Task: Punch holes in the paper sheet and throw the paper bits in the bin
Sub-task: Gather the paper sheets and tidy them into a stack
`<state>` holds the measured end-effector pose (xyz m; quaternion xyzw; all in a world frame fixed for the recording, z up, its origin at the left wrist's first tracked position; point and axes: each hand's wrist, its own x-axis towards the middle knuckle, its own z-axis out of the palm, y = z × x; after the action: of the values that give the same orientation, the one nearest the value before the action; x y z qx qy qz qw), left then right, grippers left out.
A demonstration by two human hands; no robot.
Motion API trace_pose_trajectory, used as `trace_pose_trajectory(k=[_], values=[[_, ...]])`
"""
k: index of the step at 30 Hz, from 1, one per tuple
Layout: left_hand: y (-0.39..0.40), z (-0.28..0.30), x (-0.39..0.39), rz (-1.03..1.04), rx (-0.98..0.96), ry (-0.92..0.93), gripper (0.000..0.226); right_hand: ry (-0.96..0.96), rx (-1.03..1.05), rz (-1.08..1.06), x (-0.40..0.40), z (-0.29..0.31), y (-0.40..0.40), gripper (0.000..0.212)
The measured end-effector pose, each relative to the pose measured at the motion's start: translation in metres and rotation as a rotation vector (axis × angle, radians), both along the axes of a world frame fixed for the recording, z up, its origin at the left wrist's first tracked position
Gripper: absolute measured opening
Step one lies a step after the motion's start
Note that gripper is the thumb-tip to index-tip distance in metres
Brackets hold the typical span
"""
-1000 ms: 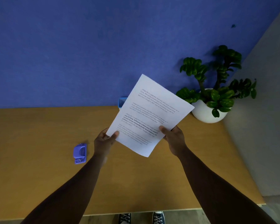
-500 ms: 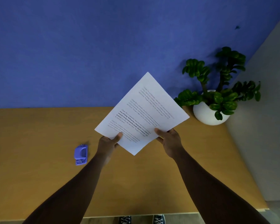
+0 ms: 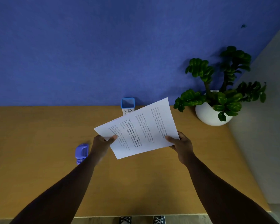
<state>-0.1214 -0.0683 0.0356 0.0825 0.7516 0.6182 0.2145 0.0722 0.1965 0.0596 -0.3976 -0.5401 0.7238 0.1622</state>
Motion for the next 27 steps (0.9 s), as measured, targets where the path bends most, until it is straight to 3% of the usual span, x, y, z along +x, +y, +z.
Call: trace_pose_trajectory(k=[10,23,27], values=[[0.008,0.005,-0.001,-0.014,-0.020,0.011,0.017,-0.200,0.230,0.156,0.002,0.001,0.003,0.028],[0.006,-0.009,0.021,-0.020,0.007,-0.016,0.019,-0.298,0.290,0.052,0.005,-0.015,-0.010,0.021],[-0.002,-0.021,0.028,-0.038,-0.053,-0.052,0.025,-0.363,0.318,0.077,0.011,-0.023,-0.014,0.030]])
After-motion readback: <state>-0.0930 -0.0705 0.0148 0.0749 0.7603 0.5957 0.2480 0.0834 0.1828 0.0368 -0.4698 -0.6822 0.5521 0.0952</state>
